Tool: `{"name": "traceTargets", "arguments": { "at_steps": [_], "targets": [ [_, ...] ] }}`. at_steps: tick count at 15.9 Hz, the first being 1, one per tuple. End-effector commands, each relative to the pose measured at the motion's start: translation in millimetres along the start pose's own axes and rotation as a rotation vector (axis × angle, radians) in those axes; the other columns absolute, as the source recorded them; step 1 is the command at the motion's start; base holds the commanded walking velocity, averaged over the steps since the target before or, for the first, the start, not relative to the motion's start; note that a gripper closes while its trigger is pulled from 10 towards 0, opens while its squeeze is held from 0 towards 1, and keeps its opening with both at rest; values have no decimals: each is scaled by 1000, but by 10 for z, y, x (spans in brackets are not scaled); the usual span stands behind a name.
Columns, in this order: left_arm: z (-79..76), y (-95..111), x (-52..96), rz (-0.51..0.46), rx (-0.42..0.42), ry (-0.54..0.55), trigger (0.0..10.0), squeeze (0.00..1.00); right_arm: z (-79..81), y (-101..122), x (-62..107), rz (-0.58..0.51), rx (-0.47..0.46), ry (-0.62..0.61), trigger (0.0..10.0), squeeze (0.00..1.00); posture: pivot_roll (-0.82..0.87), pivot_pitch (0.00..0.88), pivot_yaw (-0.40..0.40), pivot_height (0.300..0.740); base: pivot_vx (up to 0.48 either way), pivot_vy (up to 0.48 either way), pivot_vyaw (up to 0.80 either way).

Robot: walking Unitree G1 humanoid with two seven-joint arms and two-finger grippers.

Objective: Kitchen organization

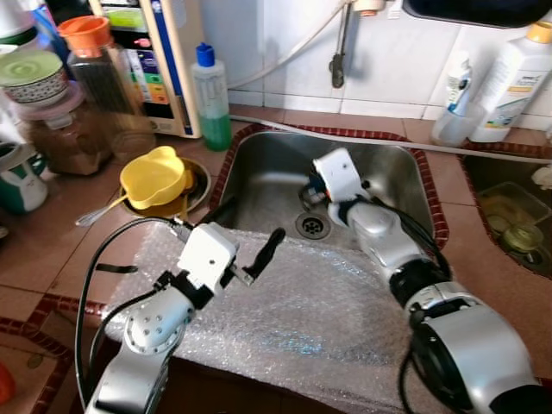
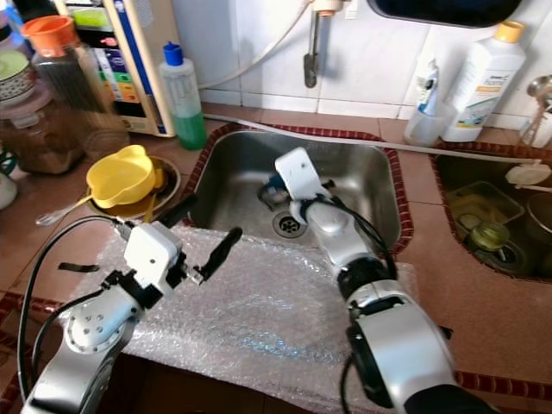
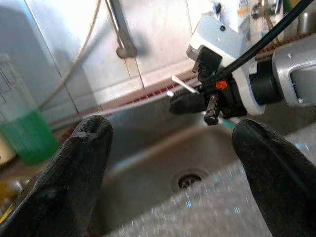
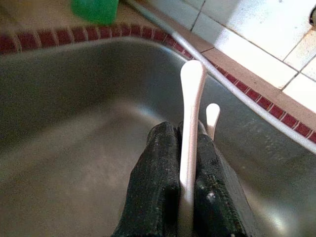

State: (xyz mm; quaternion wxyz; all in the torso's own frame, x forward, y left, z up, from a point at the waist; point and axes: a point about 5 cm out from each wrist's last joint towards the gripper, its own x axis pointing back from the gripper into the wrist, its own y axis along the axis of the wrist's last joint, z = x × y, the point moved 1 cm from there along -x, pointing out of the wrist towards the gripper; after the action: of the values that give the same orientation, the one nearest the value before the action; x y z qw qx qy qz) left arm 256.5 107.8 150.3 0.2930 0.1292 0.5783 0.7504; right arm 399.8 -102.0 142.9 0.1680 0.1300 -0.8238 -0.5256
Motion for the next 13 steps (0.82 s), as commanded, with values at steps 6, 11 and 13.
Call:
{"name": "traceTargets", "arguments": {
  "at_steps": [6, 11, 13],
  "targets": [
    [-49, -40, -2, 64, 34, -115, 10000, 1000, 42, -155, 42, 48, 49, 37, 10000, 1000, 185, 78, 49, 740, 0, 0, 0],
    [-64, -45, -42, 68, 39, -133, 10000, 1000, 31, -167, 58, 31, 30, 40, 10000, 1000, 169, 68, 62, 740, 0, 0, 0],
    [-60, -45, -48, 69, 38, -133, 10000, 1000, 20, -159, 62, 21, 25, 40, 10000, 1000, 168, 68, 62, 740, 0, 0, 0]
  ]
}}
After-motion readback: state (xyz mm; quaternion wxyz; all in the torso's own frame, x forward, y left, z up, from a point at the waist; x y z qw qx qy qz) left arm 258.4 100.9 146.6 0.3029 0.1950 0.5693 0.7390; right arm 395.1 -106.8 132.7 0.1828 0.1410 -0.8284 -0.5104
